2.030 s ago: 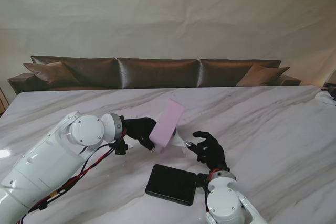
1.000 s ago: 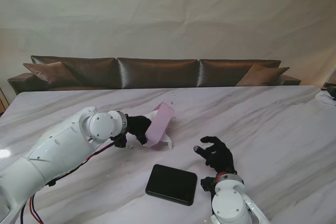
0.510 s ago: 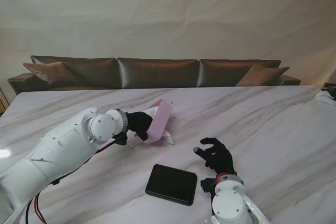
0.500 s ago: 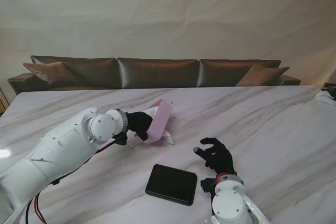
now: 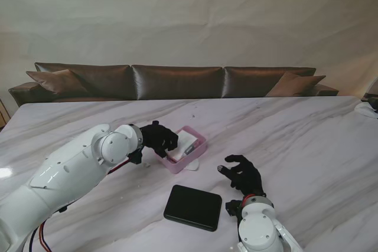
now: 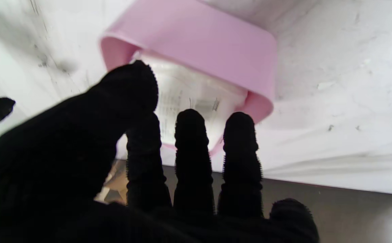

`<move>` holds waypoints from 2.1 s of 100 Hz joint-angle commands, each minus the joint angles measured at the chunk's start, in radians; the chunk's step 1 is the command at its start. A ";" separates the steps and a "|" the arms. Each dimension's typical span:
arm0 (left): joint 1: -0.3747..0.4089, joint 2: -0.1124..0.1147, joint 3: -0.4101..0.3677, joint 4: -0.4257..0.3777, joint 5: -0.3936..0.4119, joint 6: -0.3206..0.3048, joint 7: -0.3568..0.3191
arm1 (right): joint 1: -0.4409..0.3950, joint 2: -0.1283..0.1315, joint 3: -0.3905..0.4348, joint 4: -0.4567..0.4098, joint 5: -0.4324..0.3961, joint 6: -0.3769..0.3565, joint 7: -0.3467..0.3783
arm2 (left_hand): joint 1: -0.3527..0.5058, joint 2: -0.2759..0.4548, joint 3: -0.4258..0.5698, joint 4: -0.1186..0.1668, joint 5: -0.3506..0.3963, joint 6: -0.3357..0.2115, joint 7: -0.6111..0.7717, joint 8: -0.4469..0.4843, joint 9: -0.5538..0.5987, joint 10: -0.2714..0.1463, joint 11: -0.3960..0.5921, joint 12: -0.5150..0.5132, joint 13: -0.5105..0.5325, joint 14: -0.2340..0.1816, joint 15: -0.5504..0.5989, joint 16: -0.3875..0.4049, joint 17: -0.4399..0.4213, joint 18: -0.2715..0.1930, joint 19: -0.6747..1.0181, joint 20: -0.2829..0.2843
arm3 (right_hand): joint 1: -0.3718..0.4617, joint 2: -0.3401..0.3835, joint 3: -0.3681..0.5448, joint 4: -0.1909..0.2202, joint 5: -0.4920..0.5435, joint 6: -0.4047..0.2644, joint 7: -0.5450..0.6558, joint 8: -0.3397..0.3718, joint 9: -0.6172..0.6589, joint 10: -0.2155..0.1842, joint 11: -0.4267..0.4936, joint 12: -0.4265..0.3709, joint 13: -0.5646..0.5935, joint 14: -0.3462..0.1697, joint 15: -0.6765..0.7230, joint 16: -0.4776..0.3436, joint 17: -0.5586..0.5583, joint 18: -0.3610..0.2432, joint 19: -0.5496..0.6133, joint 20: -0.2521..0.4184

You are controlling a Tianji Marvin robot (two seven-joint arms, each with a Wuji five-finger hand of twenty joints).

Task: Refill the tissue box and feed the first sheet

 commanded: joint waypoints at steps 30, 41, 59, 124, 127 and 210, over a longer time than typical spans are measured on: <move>0.263 -0.030 -0.240 -0.192 0.058 0.123 0.269 | 0.061 0.029 0.011 0.001 -0.062 0.012 0.117 | -0.081 0.293 -0.205 0.014 -0.128 0.065 -0.133 -0.386 -0.149 0.053 -0.193 -0.232 -0.113 0.058 -0.211 -0.273 -0.028 0.003 1.979 -0.026 | 0.001 0.075 -0.068 0.041 0.087 0.023 -0.042 -0.050 0.001 0.093 -0.399 -0.449 -0.075 0.083 -0.408 -0.147 -0.027 0.044 -0.100 -0.016; 0.345 -0.044 -0.296 -0.246 0.017 0.144 0.335 | 0.102 0.039 0.007 0.025 -0.089 0.008 0.149 | -0.124 0.365 -0.268 0.031 -0.130 0.116 -0.167 -0.430 -0.159 0.072 -0.234 -0.274 -0.113 0.087 -0.234 -0.306 -0.025 0.029 1.970 -0.037 | -0.013 0.064 -0.051 0.035 0.076 0.030 -0.052 -0.062 -0.025 0.101 -0.468 -0.530 -0.127 0.077 -0.513 -0.193 -0.046 0.053 -0.153 -0.034; 0.467 -0.038 -0.373 -0.369 -0.007 0.221 0.327 | 0.191 0.044 -0.007 0.107 -0.103 -0.014 0.183 | -0.187 0.509 -0.399 0.067 -0.121 0.192 -0.238 -0.453 -0.153 0.109 -0.278 -0.326 -0.101 0.136 -0.266 -0.344 0.004 0.040 1.988 -0.040 | -0.039 0.067 -0.028 0.022 0.060 0.035 -0.057 -0.083 -0.062 0.109 -0.527 -0.611 -0.199 0.051 -0.627 -0.259 -0.095 0.050 -0.251 -0.065; 0.594 -0.049 -0.400 -0.406 -0.013 0.374 0.384 | 0.509 0.010 -0.132 0.499 0.022 -0.175 0.277 | -0.239 0.698 -0.559 0.107 0.139 0.310 -0.244 -0.439 0.107 0.231 -0.164 -0.243 0.125 0.245 -0.008 -0.223 0.276 -0.041 2.290 0.050 | -0.053 0.103 -0.038 0.030 0.036 0.048 -0.029 -0.102 -0.113 0.100 -0.503 -0.634 -0.268 0.010 -0.680 -0.325 -0.190 0.026 -0.382 -0.097; 0.586 -0.050 -0.394 -0.395 -0.015 0.375 0.384 | 0.517 0.007 -0.138 0.510 0.029 -0.181 0.279 | -0.238 0.696 -0.559 0.108 0.131 0.314 -0.265 -0.456 0.093 0.229 -0.179 -0.249 0.109 0.242 -0.025 -0.231 0.260 -0.038 2.273 0.048 | -0.052 0.105 -0.039 0.030 0.037 0.048 -0.029 -0.102 -0.112 0.097 -0.502 -0.633 -0.267 0.011 -0.679 -0.325 -0.191 0.026 -0.382 -0.097; 0.366 -0.097 -0.263 -0.115 -0.132 0.288 0.410 | 0.535 -0.015 -0.206 0.585 0.097 -0.261 0.307 | -0.240 0.678 -0.533 0.115 0.038 0.336 -0.369 -0.572 -0.035 0.211 -0.231 -0.293 -0.015 0.207 -0.071 -0.236 0.160 -0.033 2.189 0.050 | -0.040 0.187 -0.230 0.247 0.054 0.059 -0.010 -0.112 -0.070 0.093 -0.450 -0.587 -0.210 0.022 -0.640 -0.304 -0.183 0.039 -0.375 -0.093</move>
